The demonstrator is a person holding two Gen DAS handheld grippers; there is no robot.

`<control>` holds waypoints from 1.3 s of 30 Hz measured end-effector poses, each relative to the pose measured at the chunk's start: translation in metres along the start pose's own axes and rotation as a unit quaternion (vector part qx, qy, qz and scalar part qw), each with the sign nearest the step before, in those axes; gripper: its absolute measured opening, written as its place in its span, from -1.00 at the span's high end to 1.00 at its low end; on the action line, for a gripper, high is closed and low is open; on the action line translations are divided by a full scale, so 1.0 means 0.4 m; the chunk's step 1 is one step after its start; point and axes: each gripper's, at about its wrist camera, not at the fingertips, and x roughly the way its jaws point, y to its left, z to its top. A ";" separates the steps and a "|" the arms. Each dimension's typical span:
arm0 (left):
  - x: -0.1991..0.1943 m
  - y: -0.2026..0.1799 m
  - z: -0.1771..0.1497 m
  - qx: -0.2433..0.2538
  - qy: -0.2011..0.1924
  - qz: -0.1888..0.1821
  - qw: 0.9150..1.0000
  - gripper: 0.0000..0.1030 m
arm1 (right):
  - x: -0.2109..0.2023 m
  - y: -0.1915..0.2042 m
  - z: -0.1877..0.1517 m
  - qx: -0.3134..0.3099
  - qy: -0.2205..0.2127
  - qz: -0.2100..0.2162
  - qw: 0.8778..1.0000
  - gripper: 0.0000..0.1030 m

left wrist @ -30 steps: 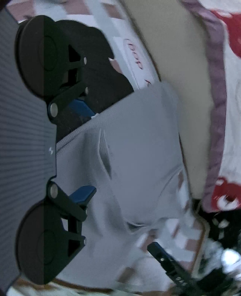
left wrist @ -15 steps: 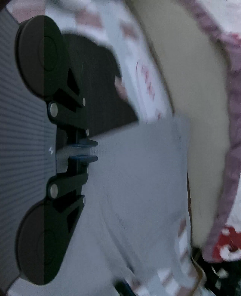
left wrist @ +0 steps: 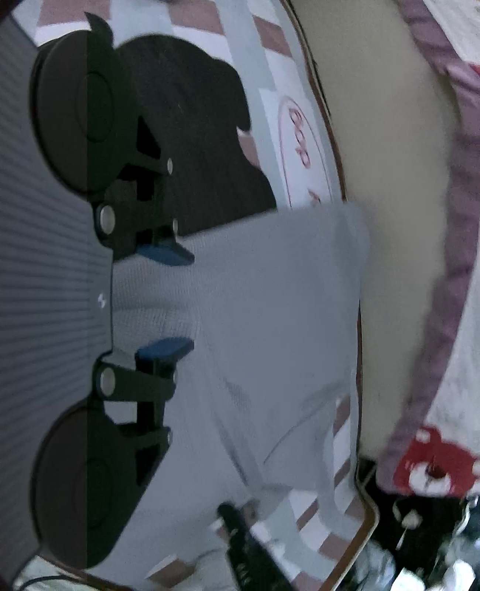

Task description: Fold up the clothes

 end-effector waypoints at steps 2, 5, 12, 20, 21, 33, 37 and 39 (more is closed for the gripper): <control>0.016 -0.014 -0.012 0.020 0.016 0.027 0.999 0.15 | -0.011 -0.027 0.001 0.045 -0.010 -0.011 0.999 0.84; 0.008 -0.019 -0.010 0.002 0.037 0.054 0.998 0.21 | -0.027 -0.067 0.003 0.113 -0.026 -0.027 0.993 0.38; -0.039 -0.122 0.062 -0.001 0.063 0.022 0.998 0.16 | -0.084 -0.185 -0.027 0.315 -0.054 -0.030 0.947 0.32; -0.112 -0.259 0.187 0.160 0.056 -0.044 0.985 0.05 | -0.202 -0.166 -0.045 0.408 -0.110 0.017 0.906 0.01; -0.111 -0.272 0.207 0.186 0.059 -0.039 0.980 -0.02 | -0.202 -0.153 -0.040 0.394 -0.115 0.019 0.912 -0.03; 0.174 -0.142 0.346 0.207 0.125 -0.013 0.970 -0.02 | -0.003 -0.279 -0.088 0.510 -0.042 0.077 0.855 -0.06; 0.296 -0.100 0.366 0.181 0.075 -0.027 0.980 -0.02 | 0.028 -0.279 -0.037 0.451 -0.072 0.024 0.889 -0.06; 0.333 -0.096 0.375 0.178 0.072 -0.047 0.980 -0.02 | 0.039 -0.278 -0.012 0.428 -0.088 -0.006 0.899 -0.09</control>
